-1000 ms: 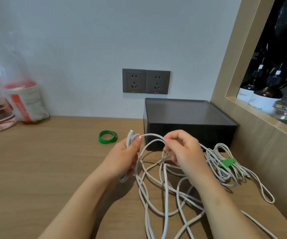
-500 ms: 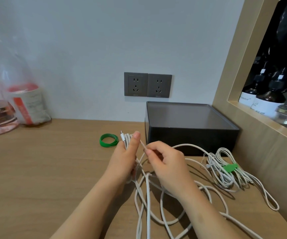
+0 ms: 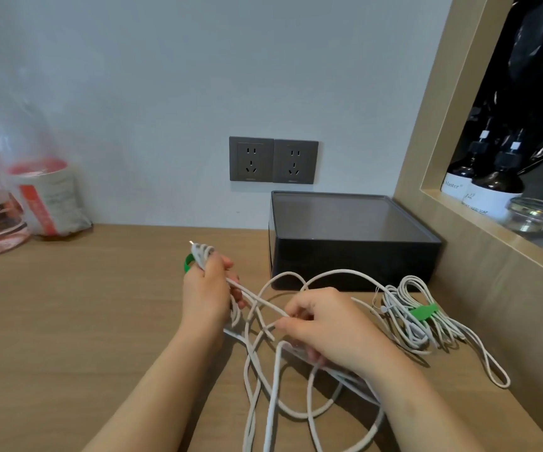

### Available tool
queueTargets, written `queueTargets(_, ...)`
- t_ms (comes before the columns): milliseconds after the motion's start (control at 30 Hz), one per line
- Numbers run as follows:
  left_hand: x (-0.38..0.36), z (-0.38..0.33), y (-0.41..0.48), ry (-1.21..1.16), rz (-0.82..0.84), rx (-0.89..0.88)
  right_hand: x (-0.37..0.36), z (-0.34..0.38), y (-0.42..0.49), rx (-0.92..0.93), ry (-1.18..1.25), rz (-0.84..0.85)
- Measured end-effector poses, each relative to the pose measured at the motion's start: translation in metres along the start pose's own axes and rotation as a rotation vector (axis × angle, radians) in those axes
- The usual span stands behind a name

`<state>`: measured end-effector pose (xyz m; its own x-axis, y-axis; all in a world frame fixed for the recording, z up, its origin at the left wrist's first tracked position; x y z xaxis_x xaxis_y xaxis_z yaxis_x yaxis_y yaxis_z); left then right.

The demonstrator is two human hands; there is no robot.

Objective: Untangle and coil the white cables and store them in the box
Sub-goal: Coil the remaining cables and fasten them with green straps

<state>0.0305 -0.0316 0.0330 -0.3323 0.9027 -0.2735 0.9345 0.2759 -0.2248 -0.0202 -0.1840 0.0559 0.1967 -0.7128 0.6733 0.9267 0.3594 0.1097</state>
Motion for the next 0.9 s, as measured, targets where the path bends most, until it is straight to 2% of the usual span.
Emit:
queueTargets(167,-0.008,0.002,0.001,-0.359,0.075,0.231,0.019,-0.011,-0.021,-0.177,-0.217,0.174)
queueTargets(233,-0.013,-0.009,0.003,-0.515,0.107,0.289,0.028,-0.017,-0.025,-0.231,-0.332,0.169)
queueTargets(333,-0.017,-0.035,0.006,-0.673,0.164,0.31,0.058,-0.028,-0.025,-0.263,-0.437,-0.054)
queueTargets(467,-0.019,-0.069,0.004,-0.749,0.261,0.273,0.1,-0.025,-0.011,-0.18,-0.367,-0.371)
queueTargets(533,-0.018,-0.083,0.001,-0.72,0.254,0.214,0.118,-0.01,-0.002,-0.068,-0.348,-0.506)
queueTargets(633,-0.016,-0.091,-0.005,-0.648,0.23,0.136,0.139,0.023,0.005,0.205,-0.371,-0.77)
queueTargets(667,-0.015,-0.089,-0.008,-0.625,0.219,0.119,0.14,0.03,0.009,0.269,-0.394,-0.8)
queueTargets(733,-0.013,-0.08,-0.01,-0.571,0.198,0.093,0.13,0.023,0.021,0.244,-0.472,-0.69)
queueTargets(833,-0.012,-0.052,-0.007,-0.436,0.165,0.095,0.102,-0.006,0.028,0.029,-0.697,-0.395)
queueTargets(900,-0.011,-0.032,-0.004,-0.333,0.152,0.095,0.084,-0.01,0.022,0.025,-0.686,-0.367)
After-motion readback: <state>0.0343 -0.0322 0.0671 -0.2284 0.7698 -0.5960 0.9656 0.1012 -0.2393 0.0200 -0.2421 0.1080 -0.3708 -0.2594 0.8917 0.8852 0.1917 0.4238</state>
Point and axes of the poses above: each hand's wrist, its own y-axis towards the middle knuckle, its own x-axis out of the back of the hand, z = x × y, the point moved 5 cm from there along y, towards the middle knuckle, and after that the axes turned 10 degrees about x, right-handed, at the moved point
